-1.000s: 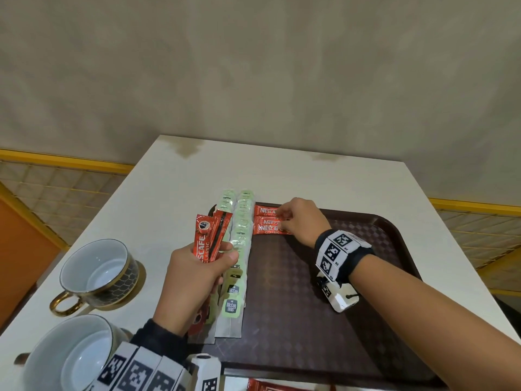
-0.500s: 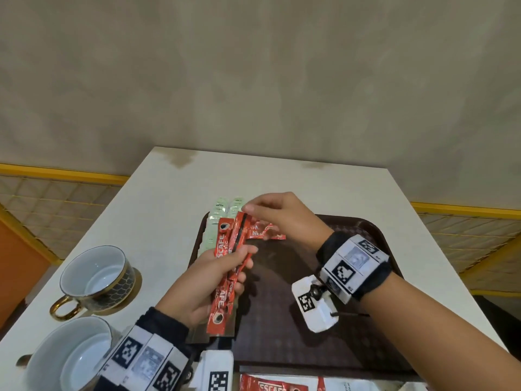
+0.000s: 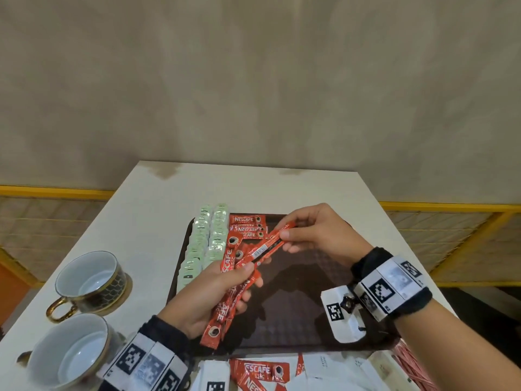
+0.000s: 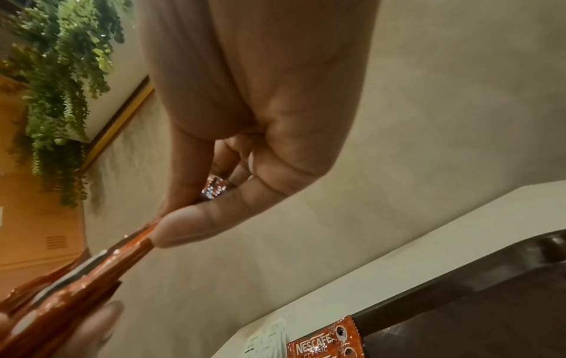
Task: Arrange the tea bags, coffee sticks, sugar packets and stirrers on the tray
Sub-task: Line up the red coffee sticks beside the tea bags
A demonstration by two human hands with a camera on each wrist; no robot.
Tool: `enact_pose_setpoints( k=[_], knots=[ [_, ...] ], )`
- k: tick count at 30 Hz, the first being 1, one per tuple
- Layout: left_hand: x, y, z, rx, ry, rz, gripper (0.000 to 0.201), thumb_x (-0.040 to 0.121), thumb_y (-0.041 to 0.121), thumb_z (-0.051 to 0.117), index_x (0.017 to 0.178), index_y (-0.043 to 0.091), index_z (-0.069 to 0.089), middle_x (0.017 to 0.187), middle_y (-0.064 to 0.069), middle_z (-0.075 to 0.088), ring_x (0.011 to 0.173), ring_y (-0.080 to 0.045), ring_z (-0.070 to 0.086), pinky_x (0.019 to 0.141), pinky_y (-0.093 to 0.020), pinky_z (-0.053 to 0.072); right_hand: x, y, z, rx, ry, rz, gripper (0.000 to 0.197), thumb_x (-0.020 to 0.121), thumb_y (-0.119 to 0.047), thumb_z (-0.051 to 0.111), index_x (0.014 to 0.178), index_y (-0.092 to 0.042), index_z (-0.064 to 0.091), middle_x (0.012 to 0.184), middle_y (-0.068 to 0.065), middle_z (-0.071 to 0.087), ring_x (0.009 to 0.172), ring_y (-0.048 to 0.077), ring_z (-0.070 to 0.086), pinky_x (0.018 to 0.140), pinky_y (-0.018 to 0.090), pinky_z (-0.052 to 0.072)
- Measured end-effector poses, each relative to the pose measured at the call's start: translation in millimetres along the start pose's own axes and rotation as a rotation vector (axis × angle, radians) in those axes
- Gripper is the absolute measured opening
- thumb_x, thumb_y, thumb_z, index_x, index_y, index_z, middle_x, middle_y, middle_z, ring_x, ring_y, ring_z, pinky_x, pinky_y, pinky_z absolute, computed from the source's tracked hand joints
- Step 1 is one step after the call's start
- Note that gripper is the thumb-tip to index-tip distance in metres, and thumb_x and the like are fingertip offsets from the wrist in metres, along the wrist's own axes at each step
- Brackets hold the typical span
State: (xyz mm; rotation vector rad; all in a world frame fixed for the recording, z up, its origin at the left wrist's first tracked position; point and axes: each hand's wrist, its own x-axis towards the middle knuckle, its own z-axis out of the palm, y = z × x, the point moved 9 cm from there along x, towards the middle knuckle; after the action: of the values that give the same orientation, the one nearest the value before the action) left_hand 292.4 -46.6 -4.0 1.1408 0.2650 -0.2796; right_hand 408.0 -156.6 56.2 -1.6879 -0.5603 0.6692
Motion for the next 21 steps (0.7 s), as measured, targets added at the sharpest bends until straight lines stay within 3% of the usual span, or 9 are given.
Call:
enact_pose_setpoints(
  k=[7,13,19,21],
  knots=[
    [-6,-1,7,0.071,0.012,0.024,0.033,0.091,0.03,0.056,0.118,0.011,0.061,0.083,-0.01,0.068,0.055,-0.01,0.053,0.048,-0.019,0.045,-18,2,-2,-0.064,-0.025,-0.011,0.014,0.086,0.001,0.067,0.093,-0.009,0.075,0.083,0.01,0.075,0.075,0.018,0.071,0.072,0.024,0.06],
    [-7,0,-5,0.095,0.093,0.051,0.022,0.095,0.029,0.055,0.102,0.019,0.073,0.086,-0.012,0.07,0.053,-0.01,0.053,0.048,-0.019,0.045,-36,-9,-30,-0.01,0.142,-0.18,0.029,0.079,0.016,0.066,0.072,-0.01,0.077,0.096,0.013,0.074,0.089,0.023,0.07,0.084,0.031,0.057],
    [-5,-4,-3,0.11,0.117,0.041,0.024,0.093,0.029,0.056,0.108,0.014,0.069,0.081,-0.008,0.07,0.054,-0.01,0.056,0.049,-0.019,0.046,-39,4,-8,0.045,0.056,-0.163,0.04,0.086,0.017,0.051,0.075,-0.01,0.078,0.091,0.018,0.072,0.089,0.028,0.07,0.083,0.035,0.059],
    [-5,-7,-4,0.106,0.13,0.026,0.024,0.092,0.031,0.058,0.106,0.013,0.065,0.073,-0.006,0.067,0.053,-0.01,0.057,0.05,-0.019,0.047,-40,7,-3,0.09,0.03,-0.142,0.033,0.082,0.008,0.05,0.077,-0.008,0.078,0.094,0.017,0.072,0.092,0.027,0.07,0.082,0.033,0.059]
  ],
)
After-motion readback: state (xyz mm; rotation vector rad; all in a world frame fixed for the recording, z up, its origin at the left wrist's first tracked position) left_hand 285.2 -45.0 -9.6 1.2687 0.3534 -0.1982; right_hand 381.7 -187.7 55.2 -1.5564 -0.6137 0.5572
